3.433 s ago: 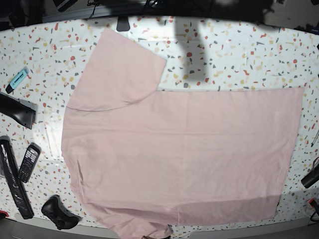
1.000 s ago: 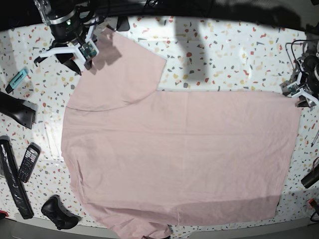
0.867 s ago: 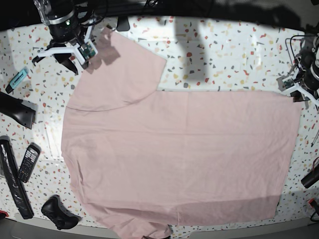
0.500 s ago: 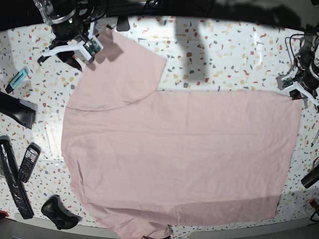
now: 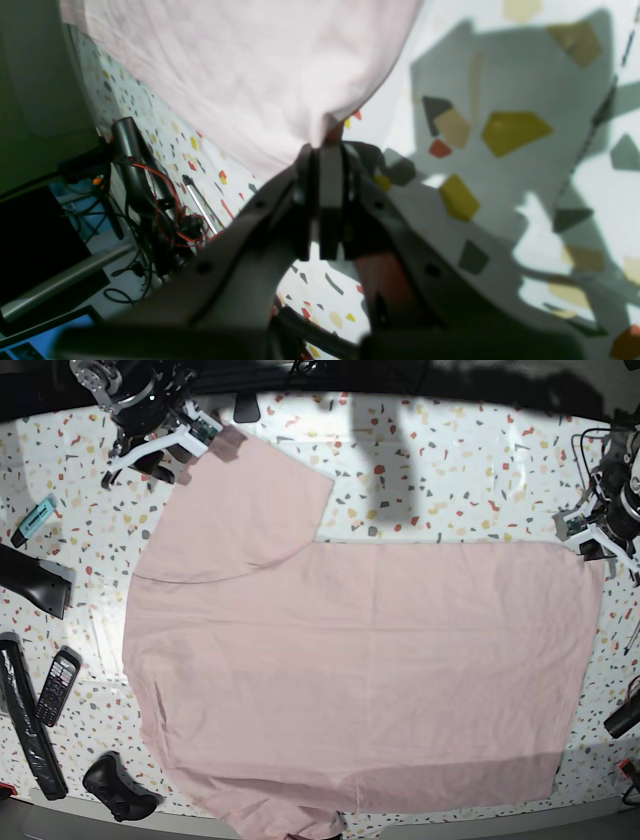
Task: Fold the T-shirt properly
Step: 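Move the right gripper to the shirt shoulder, left gripper to the hem corner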
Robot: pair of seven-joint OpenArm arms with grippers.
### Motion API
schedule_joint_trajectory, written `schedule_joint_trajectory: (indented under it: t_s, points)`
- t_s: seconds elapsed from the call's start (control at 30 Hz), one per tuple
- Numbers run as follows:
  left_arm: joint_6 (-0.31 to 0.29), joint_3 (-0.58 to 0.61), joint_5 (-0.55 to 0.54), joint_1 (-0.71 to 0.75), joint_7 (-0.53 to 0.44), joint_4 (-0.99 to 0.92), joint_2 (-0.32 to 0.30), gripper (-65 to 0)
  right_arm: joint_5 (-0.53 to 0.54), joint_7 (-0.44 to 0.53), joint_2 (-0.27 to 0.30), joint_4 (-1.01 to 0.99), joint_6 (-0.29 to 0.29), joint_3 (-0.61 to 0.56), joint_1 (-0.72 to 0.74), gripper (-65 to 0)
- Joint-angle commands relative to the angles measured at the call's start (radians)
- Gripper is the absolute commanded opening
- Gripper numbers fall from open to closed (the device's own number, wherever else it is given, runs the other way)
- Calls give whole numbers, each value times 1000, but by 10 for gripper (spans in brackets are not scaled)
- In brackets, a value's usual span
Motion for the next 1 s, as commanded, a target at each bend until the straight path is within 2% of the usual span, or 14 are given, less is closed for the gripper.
schedule_joint_trajectory:
  t_s: [0.0,0.17,0.43,0.57,0.7,0.97]
  points:
    - [-16,-2,-6,-7,-17,5,-17,-650,-42,6,10,-16,-16,5,2,-412]
    - [-16,-2,-6,-7,-15,5,-17,-650,-70,-9,10,-158,-72,5,75,-412]
    - [-16,-2,-6,-7,-15,5,-17,-650,-42,12,10,-210,-68,4,161,-412]
    - [-16,-2,-6,-7,-16,5,-17,-650,-50,26,10,-210,-35,-10,163,-412]
    - [-16,-2,-6,-17,-15,5,-16,-650,-58,23,10,-210,-13,-56,179,-412]
    - [-16,-2,-7,-24,-7,5,-17,-650,-72,-29,7,-210,-13,-226,300,-412]
